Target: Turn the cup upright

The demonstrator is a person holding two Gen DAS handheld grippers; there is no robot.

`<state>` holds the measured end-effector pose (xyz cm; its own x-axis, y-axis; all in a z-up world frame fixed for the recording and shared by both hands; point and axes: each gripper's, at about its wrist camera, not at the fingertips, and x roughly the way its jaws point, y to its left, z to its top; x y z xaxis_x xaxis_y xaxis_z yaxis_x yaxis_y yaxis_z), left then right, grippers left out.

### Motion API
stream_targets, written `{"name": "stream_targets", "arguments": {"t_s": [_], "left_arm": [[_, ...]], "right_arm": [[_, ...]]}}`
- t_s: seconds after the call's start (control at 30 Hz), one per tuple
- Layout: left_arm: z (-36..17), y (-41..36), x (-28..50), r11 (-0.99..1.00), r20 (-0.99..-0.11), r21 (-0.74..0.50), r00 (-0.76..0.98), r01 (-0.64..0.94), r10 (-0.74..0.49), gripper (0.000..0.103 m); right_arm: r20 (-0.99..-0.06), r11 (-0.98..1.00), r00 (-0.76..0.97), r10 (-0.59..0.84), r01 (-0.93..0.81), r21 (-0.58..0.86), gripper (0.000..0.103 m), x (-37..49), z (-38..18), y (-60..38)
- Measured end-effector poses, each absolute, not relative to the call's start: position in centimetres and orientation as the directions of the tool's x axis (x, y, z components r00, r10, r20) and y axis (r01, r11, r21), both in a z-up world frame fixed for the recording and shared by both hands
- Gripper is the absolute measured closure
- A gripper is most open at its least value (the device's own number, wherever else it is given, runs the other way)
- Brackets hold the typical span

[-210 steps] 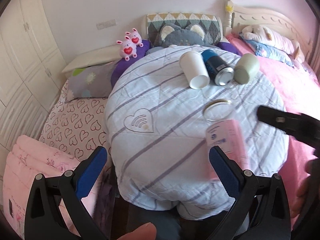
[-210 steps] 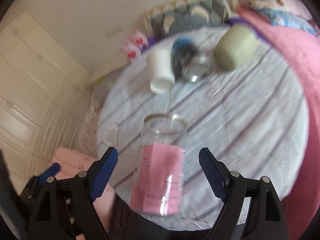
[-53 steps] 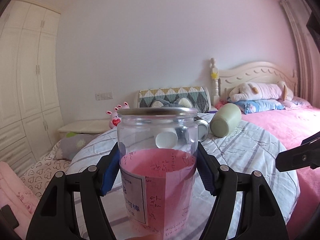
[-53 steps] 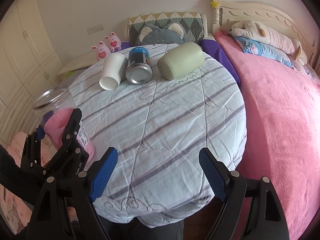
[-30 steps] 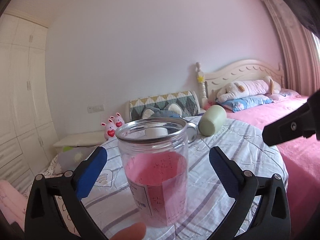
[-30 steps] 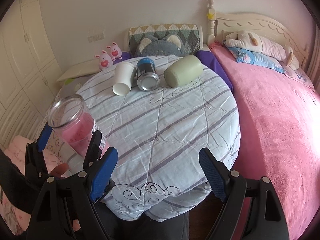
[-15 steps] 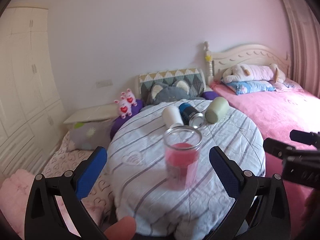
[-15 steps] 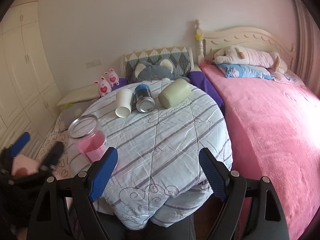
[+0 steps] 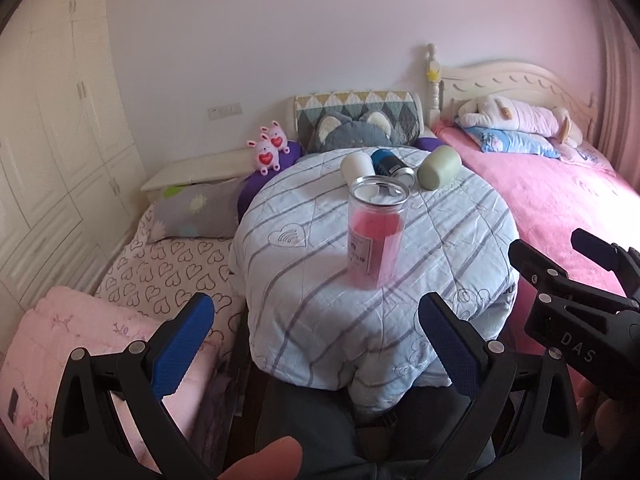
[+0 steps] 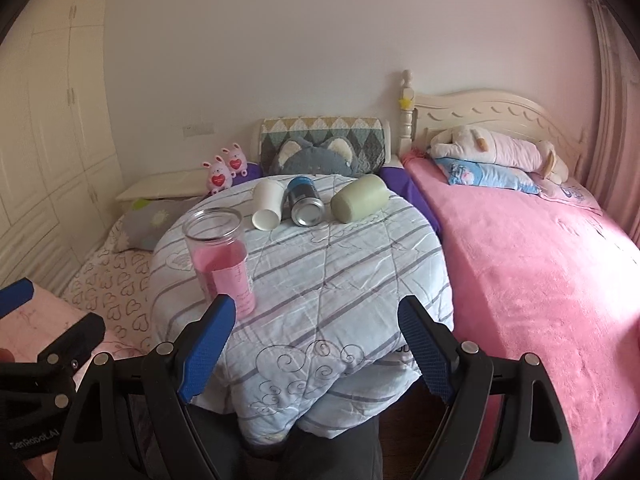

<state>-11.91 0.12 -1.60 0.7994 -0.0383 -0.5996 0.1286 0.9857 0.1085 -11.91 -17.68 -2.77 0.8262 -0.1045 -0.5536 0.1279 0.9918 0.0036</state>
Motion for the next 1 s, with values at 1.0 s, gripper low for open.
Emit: {"name": "stream_targets", "arguments": {"t_s": [1.0], "left_arm": [[-1.3, 0.5, -12.7, 0.987, -0.587, 0.123, 0.809, 0.108, -0.015, 0.000]], "right_arm": [[-0.535, 0.996, 0.842, -0.074, 0.089, 0.001, 0.018, -13.0, -2.3, -16.4]]}}
